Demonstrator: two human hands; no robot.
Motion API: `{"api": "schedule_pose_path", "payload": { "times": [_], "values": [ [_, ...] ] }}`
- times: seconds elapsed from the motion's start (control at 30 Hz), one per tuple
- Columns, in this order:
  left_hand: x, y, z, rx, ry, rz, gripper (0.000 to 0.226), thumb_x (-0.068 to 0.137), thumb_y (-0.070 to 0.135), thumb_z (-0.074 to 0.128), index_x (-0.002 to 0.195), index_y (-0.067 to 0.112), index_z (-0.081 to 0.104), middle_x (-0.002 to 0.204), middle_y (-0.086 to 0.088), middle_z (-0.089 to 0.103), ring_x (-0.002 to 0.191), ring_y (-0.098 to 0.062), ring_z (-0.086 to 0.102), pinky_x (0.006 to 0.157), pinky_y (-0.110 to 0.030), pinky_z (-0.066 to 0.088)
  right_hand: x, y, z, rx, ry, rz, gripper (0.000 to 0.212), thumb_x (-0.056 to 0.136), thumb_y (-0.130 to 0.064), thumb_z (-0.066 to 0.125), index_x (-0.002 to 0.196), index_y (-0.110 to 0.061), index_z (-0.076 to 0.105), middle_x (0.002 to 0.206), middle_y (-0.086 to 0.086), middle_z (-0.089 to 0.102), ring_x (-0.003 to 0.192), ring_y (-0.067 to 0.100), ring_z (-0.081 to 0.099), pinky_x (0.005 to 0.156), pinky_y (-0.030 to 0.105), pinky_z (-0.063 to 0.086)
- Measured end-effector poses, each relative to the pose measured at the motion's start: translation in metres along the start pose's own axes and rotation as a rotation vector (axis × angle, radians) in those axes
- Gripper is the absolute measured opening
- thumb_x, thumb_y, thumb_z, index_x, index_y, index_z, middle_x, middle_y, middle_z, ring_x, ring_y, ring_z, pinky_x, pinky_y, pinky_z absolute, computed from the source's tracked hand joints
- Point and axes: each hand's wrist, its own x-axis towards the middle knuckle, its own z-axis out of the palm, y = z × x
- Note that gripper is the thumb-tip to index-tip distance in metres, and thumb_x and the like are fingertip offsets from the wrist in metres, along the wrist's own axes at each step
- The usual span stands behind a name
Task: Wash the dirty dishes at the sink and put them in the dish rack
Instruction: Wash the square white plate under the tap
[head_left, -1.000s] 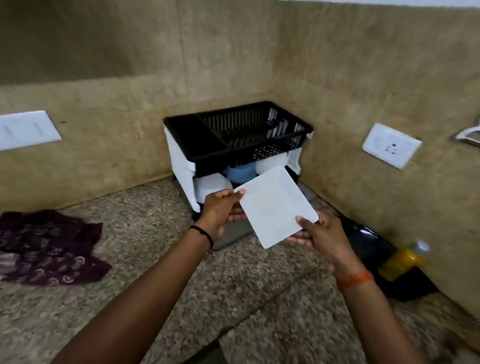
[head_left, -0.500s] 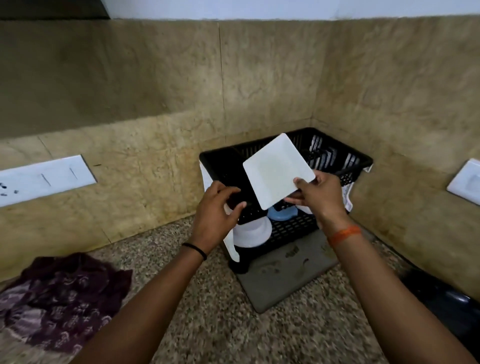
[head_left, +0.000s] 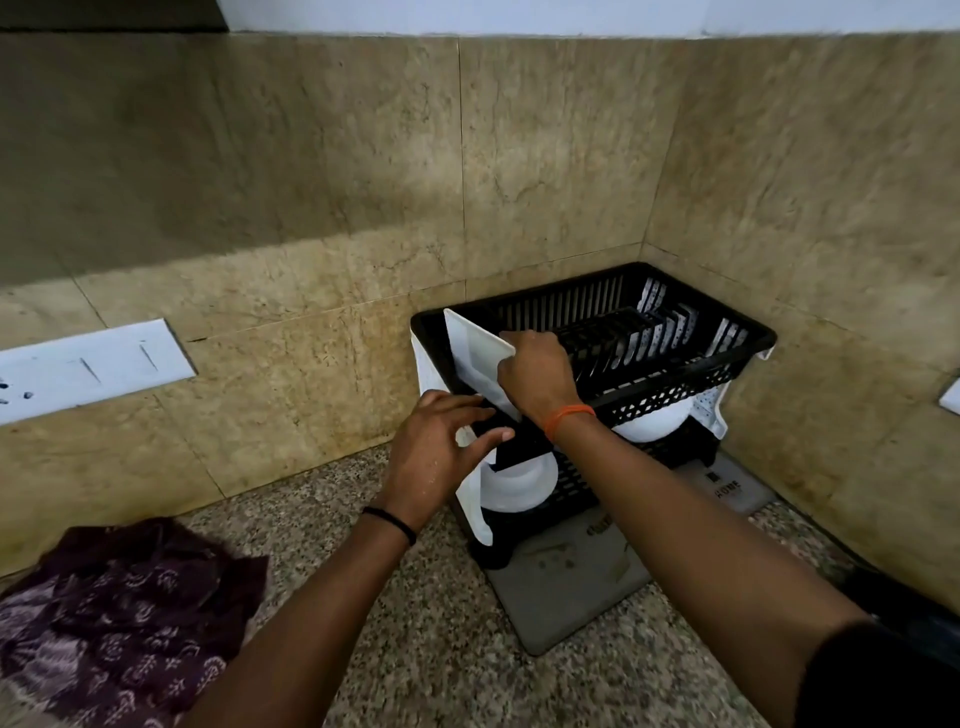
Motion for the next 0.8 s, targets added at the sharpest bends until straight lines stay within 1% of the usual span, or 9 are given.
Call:
{"api": "schedule_pose_path", "payload": {
  "times": [0.07, 0.1, 0.2, 0.27, 0.37, 0.53, 0.63, 0.73, 0.8],
  "values": [
    [0.0, 0.0, 0.0, -0.005, 0.007, 0.002, 0.042, 0.077, 0.061, 0.063, 0.098, 0.028, 0.076, 0.112, 0.011, 0.07, 0.105, -0.008, 0.053, 0.08, -0.016, 0.04, 0.002, 0.001, 0.003, 0.053, -0.031, 0.041, 0.028, 0.076, -0.005, 0.055, 0.098, 0.0, 0.07, 0.093, 0.022, 0.069, 0.083, 0.036, 0.067, 0.065, 0.032, 0.056],
    [0.0, 0.0, 0.0, -0.004, 0.004, 0.0, 0.043, 0.076, 0.062, 0.063, 0.098, 0.027, 0.077, 0.112, 0.011, 0.07, 0.106, -0.008, 0.053, 0.08, -0.017, 0.041, 0.003, 0.003, 0.003, 0.116, -0.072, 0.089, 0.027, 0.075, -0.005, 0.057, 0.098, 0.002, 0.07, 0.095, 0.023, 0.069, 0.081, 0.036, 0.068, 0.066, 0.036, 0.059],
    [-0.001, 0.0, -0.001, -0.015, 0.004, -0.014, 0.038, 0.076, 0.055, 0.07, 0.1, 0.026, 0.077, 0.113, 0.009, 0.07, 0.107, -0.01, 0.055, 0.082, -0.021, 0.046, 0.002, 0.012, 0.004, 0.299, -0.182, 0.234, 0.023, 0.077, -0.003, 0.06, 0.097, 0.004, 0.067, 0.097, 0.022, 0.068, 0.078, 0.035, 0.07, 0.063, 0.045, 0.061],
    [-0.001, 0.001, -0.001, -0.024, 0.009, -0.019, 0.039, 0.076, 0.055, 0.07, 0.1, 0.025, 0.076, 0.113, 0.009, 0.07, 0.107, -0.009, 0.055, 0.082, -0.022, 0.047, 0.001, 0.016, 0.003, 0.314, -0.193, 0.253, 0.027, 0.077, -0.004, 0.061, 0.103, 0.002, 0.067, 0.101, 0.021, 0.068, 0.083, 0.035, 0.07, 0.066, 0.046, 0.061],
    [-0.001, 0.002, -0.001, -0.028, 0.01, -0.026, 0.04, 0.076, 0.056, 0.07, 0.1, 0.024, 0.077, 0.113, 0.01, 0.07, 0.107, -0.008, 0.054, 0.081, -0.02, 0.045, -0.003, 0.015, -0.001, 0.323, -0.211, 0.25, 0.03, 0.08, -0.003, 0.06, 0.11, 0.002, 0.065, 0.102, 0.017, 0.065, 0.083, 0.033, 0.07, 0.063, 0.041, 0.062],
    [-0.001, 0.002, -0.002, -0.019, 0.019, -0.034, 0.04, 0.075, 0.056, 0.07, 0.099, 0.024, 0.077, 0.113, 0.011, 0.07, 0.107, -0.007, 0.054, 0.08, -0.021, 0.047, -0.003, 0.017, 0.002, 0.351, -0.144, 0.243, 0.027, 0.076, -0.002, 0.06, 0.101, 0.002, 0.069, 0.101, 0.019, 0.069, 0.082, 0.032, 0.071, 0.062, 0.044, 0.061],
    [-0.001, 0.002, -0.001, -0.011, 0.006, -0.047, 0.041, 0.075, 0.058, 0.069, 0.099, 0.026, 0.077, 0.114, 0.013, 0.069, 0.107, -0.006, 0.054, 0.081, -0.018, 0.044, -0.001, 0.018, 0.0, 0.412, -0.169, 0.303, 0.023, 0.079, 0.002, 0.06, 0.1, 0.003, 0.068, 0.102, 0.018, 0.067, 0.083, 0.032, 0.071, 0.064, 0.044, 0.061],
    [-0.002, 0.003, 0.0, -0.001, 0.009, -0.053, 0.041, 0.076, 0.058, 0.069, 0.1, 0.027, 0.076, 0.115, 0.013, 0.069, 0.108, -0.006, 0.054, 0.081, -0.014, 0.04, 0.0, 0.019, -0.003, 0.274, -0.194, 0.255, 0.025, 0.081, -0.002, 0.058, 0.104, 0.004, 0.067, 0.101, 0.019, 0.068, 0.081, 0.032, 0.07, 0.067, 0.042, 0.061],
    [-0.002, 0.003, 0.001, -0.015, 0.009, -0.059, 0.041, 0.076, 0.058, 0.068, 0.1, 0.026, 0.076, 0.115, 0.013, 0.069, 0.108, -0.006, 0.053, 0.08, -0.014, 0.039, -0.002, 0.019, -0.002, 0.115, -0.152, 0.197, 0.027, 0.081, -0.009, 0.058, 0.103, 0.004, 0.067, 0.1, 0.02, 0.068, 0.083, 0.032, 0.069, 0.067, 0.035, 0.059]
  ]
}}
